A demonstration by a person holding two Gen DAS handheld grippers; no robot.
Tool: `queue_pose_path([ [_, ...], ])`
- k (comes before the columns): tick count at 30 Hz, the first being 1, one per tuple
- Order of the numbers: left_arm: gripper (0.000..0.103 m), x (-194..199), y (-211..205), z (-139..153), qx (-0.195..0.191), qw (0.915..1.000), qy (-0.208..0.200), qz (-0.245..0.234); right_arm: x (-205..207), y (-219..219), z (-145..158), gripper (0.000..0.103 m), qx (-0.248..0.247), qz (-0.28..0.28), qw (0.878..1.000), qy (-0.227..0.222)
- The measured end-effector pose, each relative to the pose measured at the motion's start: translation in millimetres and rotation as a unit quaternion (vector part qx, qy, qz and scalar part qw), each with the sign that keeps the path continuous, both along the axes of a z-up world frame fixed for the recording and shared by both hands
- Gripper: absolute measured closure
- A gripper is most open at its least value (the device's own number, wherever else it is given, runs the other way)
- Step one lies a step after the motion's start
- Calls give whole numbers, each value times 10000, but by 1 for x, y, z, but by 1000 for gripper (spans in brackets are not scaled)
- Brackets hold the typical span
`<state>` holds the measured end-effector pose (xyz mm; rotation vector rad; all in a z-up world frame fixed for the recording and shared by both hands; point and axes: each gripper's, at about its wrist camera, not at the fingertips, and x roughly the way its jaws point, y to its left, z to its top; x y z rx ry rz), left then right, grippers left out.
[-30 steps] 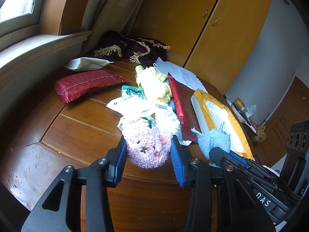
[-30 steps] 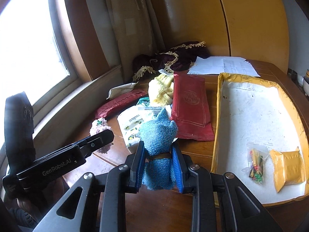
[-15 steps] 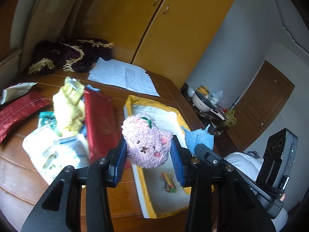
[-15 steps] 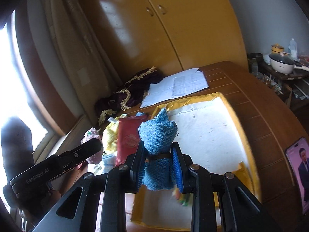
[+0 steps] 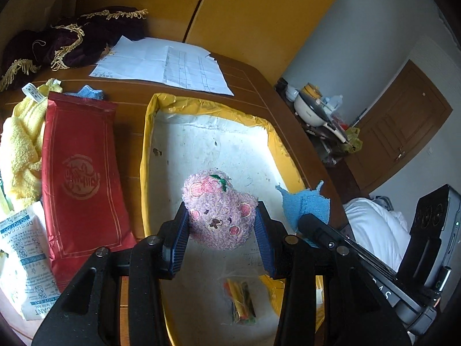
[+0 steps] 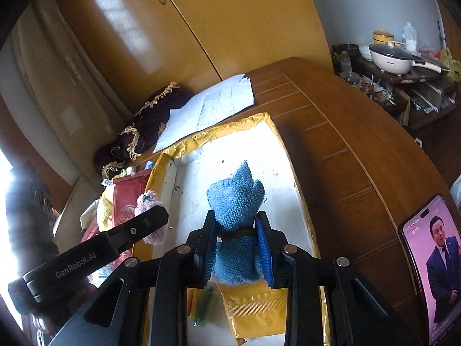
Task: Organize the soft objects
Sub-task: 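Carry the pink bear and blue toy into the tray and open both tools, then withdraw both tools from the tray toward the remaining items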
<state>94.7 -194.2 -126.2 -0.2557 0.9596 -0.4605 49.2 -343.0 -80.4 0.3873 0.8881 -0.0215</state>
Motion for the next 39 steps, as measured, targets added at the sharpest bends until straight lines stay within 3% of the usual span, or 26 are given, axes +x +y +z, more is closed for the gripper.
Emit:
queue_pose_path([
  [3, 62, 1, -8, -10, 58, 9996, 230, -179, 1, 7, -6, 75, -377, -66, 9990, 236],
  [5, 61, -5, -13, -11, 241, 9995, 97, -200, 0, 7, -10, 75, -540, -157, 9979, 328],
  [12, 52, -8, -17, -10, 240, 9989, -1, -395, -1, -7, -25, 71, -266, -371, 9976, 520],
  [14, 49, -9, -16, -9, 164, 9988, -27, -453, -3, -11, -25, 70, -119, -430, 9977, 505],
  [17, 34, -11, -13, -7, -153, 9981, 21, -602, -8, -12, -19, 63, -13, -438, 9983, 373],
  [21, 34, -15, -1, -3, -418, 9976, 73, -548, -17, -5, -5, 50, 44, -417, 9991, 104],
  [25, 34, -33, 36, 15, -708, 9971, -226, -187, -28, 10, 13, 39, 74, -229, 9994, -263],
  [28, 30, -56, 74, 26, -711, 9956, -569, 235, -41, 35, 30, 32, 204, 185, 9971, -705],
  [32, 30, -83, 129, 20, -591, 9910, -725, 953, -53, 74, 37, 32, 579, 709, 9905, -1027],
  [35, 30, -97, 163, 9, -489, 9861, -648, 1448, -56, 107, 30, 32, 770, 1089, 9860, -999],
  [39, 30, -109, 191, -6, -353, 9780, -620, 1961, -57, 144, 18, 32, 568, 1491, 9835, -856],
])
